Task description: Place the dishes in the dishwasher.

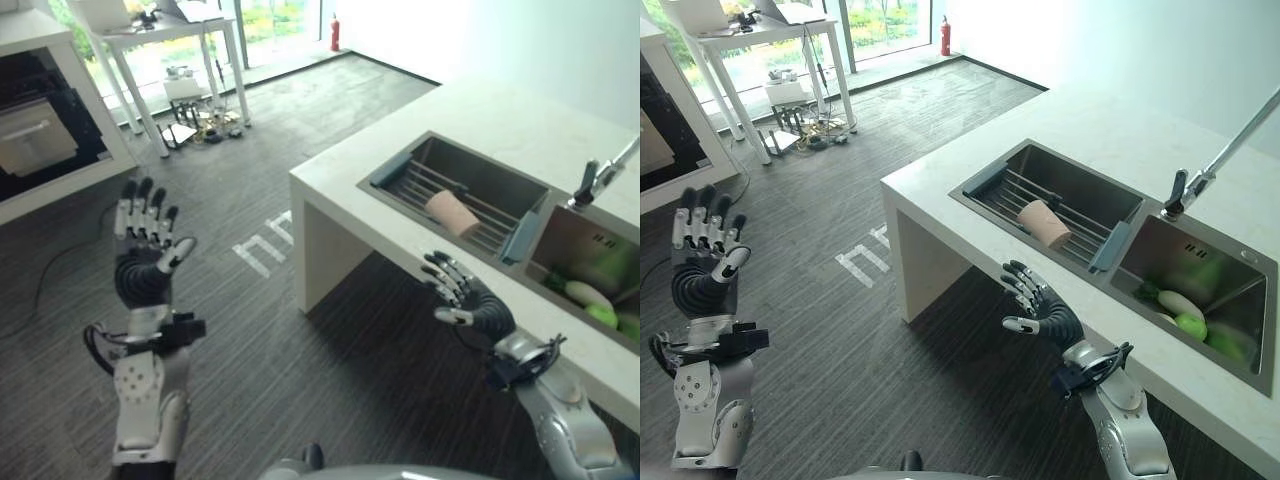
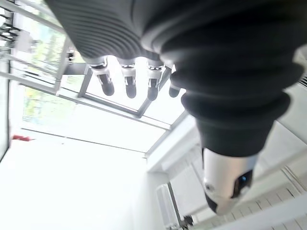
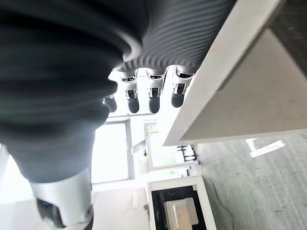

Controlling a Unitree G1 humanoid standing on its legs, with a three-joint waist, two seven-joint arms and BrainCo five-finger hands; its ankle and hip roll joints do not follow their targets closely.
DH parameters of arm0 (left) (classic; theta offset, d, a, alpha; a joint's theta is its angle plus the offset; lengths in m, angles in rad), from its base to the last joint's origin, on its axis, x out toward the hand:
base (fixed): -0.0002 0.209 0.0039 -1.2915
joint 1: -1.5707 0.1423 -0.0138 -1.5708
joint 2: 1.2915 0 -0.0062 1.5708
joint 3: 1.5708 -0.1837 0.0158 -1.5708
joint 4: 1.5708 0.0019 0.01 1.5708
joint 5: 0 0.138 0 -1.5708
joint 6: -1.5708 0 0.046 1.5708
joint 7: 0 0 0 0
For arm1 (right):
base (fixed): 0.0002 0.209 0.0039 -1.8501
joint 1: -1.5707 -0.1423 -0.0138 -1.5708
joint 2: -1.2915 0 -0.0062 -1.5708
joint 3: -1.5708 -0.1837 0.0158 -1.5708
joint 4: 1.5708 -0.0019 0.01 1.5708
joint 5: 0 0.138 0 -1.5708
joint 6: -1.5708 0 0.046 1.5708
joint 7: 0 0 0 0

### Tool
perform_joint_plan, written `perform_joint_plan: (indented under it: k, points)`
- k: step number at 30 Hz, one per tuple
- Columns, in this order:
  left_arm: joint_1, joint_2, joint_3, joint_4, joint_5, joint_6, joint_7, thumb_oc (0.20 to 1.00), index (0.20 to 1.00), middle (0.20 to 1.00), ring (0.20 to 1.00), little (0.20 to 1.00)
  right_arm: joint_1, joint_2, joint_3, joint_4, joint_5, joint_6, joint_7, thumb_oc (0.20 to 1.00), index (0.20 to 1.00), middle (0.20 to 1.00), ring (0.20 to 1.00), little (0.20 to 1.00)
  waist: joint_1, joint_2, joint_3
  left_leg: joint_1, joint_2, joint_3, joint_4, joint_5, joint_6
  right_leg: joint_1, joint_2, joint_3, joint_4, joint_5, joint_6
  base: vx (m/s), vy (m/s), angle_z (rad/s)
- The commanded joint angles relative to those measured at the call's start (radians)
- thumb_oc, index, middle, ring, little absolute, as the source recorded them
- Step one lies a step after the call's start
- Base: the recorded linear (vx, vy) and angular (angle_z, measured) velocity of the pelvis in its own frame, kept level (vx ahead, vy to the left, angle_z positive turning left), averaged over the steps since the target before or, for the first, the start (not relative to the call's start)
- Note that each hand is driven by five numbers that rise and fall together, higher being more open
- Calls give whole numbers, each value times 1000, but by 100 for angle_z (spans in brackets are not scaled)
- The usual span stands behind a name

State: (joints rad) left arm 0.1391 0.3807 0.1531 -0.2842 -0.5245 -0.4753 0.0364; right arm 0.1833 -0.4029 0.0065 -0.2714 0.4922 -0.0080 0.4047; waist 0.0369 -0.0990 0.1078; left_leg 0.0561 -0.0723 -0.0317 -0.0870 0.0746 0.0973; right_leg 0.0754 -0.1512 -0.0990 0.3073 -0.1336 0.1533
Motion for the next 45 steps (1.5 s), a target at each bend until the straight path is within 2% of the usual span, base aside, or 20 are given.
perform_joint_plan:
  k: [1, 6, 10, 14, 16, 18, 21, 22, 23, 24, 26, 27, 28, 29, 32, 36, 38, 39, 42, 45]
  points:
    - [-23, 26, 2, -54, 54, -88, -38, 1000, 1000, 1000, 1000, 1000, -50, -20, -45, -44, 85, -64, -9, 1000, 1000, 1000, 1000, 1000, 17, 36, -18, 15, 36, 12, 0, -111, -51, -20, 0, -70, 60, 157, -9, 11, 107, -21]
    - [-71, 49, 6, -75, -9, -53, -64, 1000, 1000, 1000, 1000, 1000, -75, -38, -76, -70, 110, -59, -20, 1000, 1000, 1000, 1000, 1000, -25, 49, 6, 66, 49, 96, 0, -141, -69, -118, 64, -212, -63, 104, -30, 59, 13, -82]
    - [-79, 31, -24, -72, -20, -12, -90, 1000, 1000, 1000, 1000, 1000, -64, -40, -101, -66, 124, -78, -43, 1000, 1000, 1000, 1000, 1000, -68, 47, 10, 111, 32, 102, 0, -175, -78, -193, 84, -223, -130, 183, -26, 159, -133, -36]
    - [-104, 20, -65, -43, -103, 61, -127, 1000, 1000, 1000, 1000, 1000, -61, -22, -116, -52, 113, -101, -98, 1000, 1000, 1000, 1000, 1000, -110, 59, -10, 147, 38, 139, 0, -188, -84, -160, 101, -198, -176, 170, -38, 214, -218, 4]
    - [-125, 10, -85, -28, -149, 92, -143, 1000, 1000, 1000, 1000, 1000, -79, -11, -117, -43, 95, -110, -124, 1000, 1000, 1000, 1000, 1000, -130, 72, -22, 176, 52, 188, 1, -197, -92, -134, 117, -184, -195, 126, -57, 192, -149, 6]
    - [-132, 2, -99, -30, -167, 103, -150, 1000, 1000, 1000, 1000, 1000, -77, -7, -122, -44, 83, -122, -144, 1000, 1000, 1000, 1000, 1000, -146, 83, -23, 165, 72, 218, 93, -152, -122, -107, 137, -167, -214, 102, -82, 99, -104, -13]
    - [-118, -17, -106, -59, -197, 103, -147, 1000, 1000, 1000, 1000, 1000, -64, -24, -140, -52, 74, -139, -149, 1000, 1000, 1000, 1000, 1000, -149, 70, -6, -11, 135, 207, 493, 24, -213, -49, 137, -118, -245, 83, -133, 81, -96, 0]
    - [-110, -23, -103, -64, -200, 102, -151, 1000, 1000, 1000, 1000, 1000, -64, -27, -143, -53, 71, -140, -148, 1000, 1000, 1000, 1000, 1000, -146, 65, -1, -59, 152, 196, 542, 27, -216, -40, 133, -101, -250, 80, -138, 215, 56, -32]
    - [-94, -23, -88, -69, -211, 103, -154, 1000, 1000, 1000, 1000, 1000, -83, -39, -149, -38, 75, -134, -154, 1000, 1000, 1000, 1000, 1000, -133, 58, 4, -120, 196, 187, 507, -18, -188, -13, 119, -55, -279, 77, -132, 232, 143, -58]
    - [-90, -20, -83, -69, -217, 100, -155, 1000, 1000, 1000, 1000, 1000, -91, -43, -151, -33, 80, -132, -156, 1000, 1000, 1000, 1000, 1000, -128, 57, 4, -114, 201, 186, 466, -30, -181, -7, 116, -42, -291, 78, -126, 354, 365, -108]
    - [-74, -15, -55, -66, -254, 89, -159, 1000, 1000, 1000, 1000, 1000, -97, -39, -173, -17, 70, -128, -123, 1000, 1000, 1000, 1000, 1000, -114, 73, -14, -44, 217, 137, 114, -40, -177, 21, 103, 12, -339, 78, -89, 471, 633, -184]
    - [-67, -20, -41, -60, -274, 78, -161, 1000, 1000, 1000, 1000, 1000, -90, -45, -193, -22, 68, -123, -98, 1000, 1000, 1000, 1000, 1000, -107, 89, -25, -51, 258, 58, 0, -9, -208, 34, 91, 52, -347, 69, -77, 573, 858, -190]
    - [-56, -30, -34, -50, -289, 63, -195, 1000, 1000, 1000, 1000, 1000, -90, -54, -207, -21, 73, -122, -95, 1000, 1000, 1000, 1000, 1000, -96, 95, -26, -66, 264, 4, 0, 1, -214, 54, 73, 75, -340, 51, -67, 604, 1150, -143]
    - [-57, -29, -36, -55, -304, 64, -200, 1000, 1000, 1000, 1000, 1000, -94, -70, -204, -46, 64, -95, -132, 1000, 1000, 1000, 1000, 1000, -98, 106, -27, -58, 264, 34, 0, -27, -210, 59, 18, 57, -324, 45, -28, 446, 953, -107]
    - [-117, -15, -45, -40, -297, 73, -193, 1000, 1000, 1000, 1000, 1000, -71, -62, -220, -67, 81, -90, -144, 1000, 1000, 1000, 1000, 1000, -107, 97, -34, -38, 214, 49, 0, -58, -185, 53, -44, 29, -305, 63, 18, 248, 600, -83]
    - [-132, 4, -7, -47, -278, 99, -163, 1000, 1000, 1000, 1000, 1000, -72, -13, -206, -59, 59, -81, -182, 1000, 1000, 1000, 1000, 1000, -94, 89, -36, -8, 164, 78, 0, -89, -149, 3, -101, -47, -247, 128, 26, 191, 400, -28]
    - [-111, 4, 13, -51, -256, 86, -158, 1000, 1000, 1000, 1000, 1000, -85, 13, -184, -51, 48, -77, -167, 1000, 1000, 1000, 1000, 1000, -71, 87, -32, 14, 164, 133, 0, -104, -145, 5, -117, -134, -229, 141, 33, 96, 205, -22]
    - [-102, 5, 19, -62, -242, 79, -150, 1000, 1000, 1000, 1000, 1000, -95, 26, -169, -48, 41, -71, -164, 1000, 1000, 1000, 1000, 1000, -59, 86, -29, 18, 166, 155, 0, -108, -141, -1, -110, -156, -224, 145, 35, 17, 141, -51]
    - [-111, 13, 8, -64, -244, 90, -143, 1000, 1000, 1000, 1000, 1000, -97, 10, -169, -29, 43, -82, -182, 1000, 1000, 1000, 1000, 1000, -58, 71, -38, 8, 154, 162, 0, -109, -136, -9, -12, -144, -335, 124, 11, 44, 73, -36]
    - [-114, 6, -2, -66, -218, 90, -142, 1000, 1000, 1000, 1000, 1000, -96, 2, -166, -20, 35, -97, -191, 1000, 1000, 1000, 1000, 1000, -58, 61, -38, 7, 133, 147, 0, -116, -126, -5, -7, -117, -373, 154, 7, 49, -16, 46]
